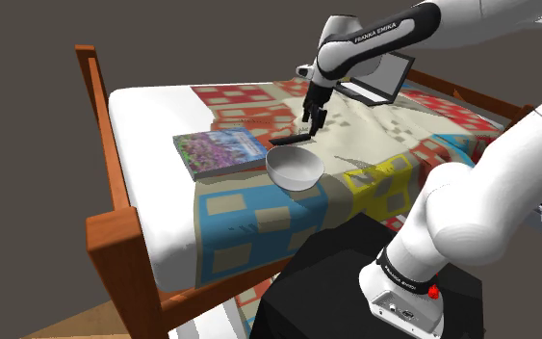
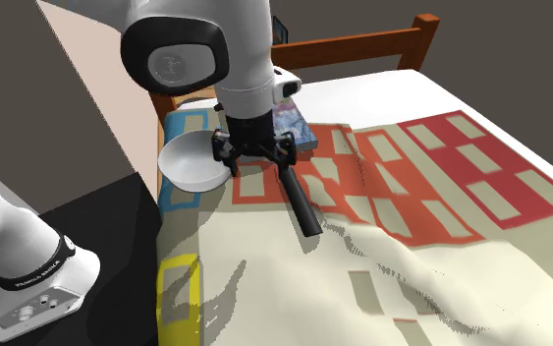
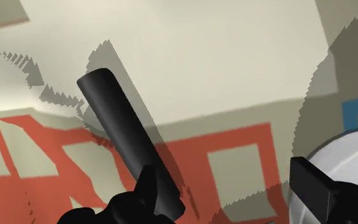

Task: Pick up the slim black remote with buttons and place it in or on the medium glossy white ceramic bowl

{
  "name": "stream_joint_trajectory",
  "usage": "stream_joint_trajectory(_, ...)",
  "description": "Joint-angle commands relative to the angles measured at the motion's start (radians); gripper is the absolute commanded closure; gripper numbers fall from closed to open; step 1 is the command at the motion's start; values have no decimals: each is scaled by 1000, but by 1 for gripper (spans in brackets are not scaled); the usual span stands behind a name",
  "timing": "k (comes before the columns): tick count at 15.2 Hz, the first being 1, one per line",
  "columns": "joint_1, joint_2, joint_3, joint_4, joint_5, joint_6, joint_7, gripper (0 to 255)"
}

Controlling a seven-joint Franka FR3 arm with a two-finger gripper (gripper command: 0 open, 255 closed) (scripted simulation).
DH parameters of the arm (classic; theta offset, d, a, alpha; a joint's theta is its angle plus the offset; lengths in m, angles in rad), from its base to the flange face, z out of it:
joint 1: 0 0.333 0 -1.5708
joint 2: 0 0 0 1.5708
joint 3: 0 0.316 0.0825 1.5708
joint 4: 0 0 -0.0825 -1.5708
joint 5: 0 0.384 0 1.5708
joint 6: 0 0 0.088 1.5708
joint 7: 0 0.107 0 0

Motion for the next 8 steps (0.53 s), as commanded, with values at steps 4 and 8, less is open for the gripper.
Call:
stream_joint_trajectory(4,53,232,-70,112,162,116,-337,0)
stream_joint_trajectory(8,39,366,-54,182,282,163,-522,0)
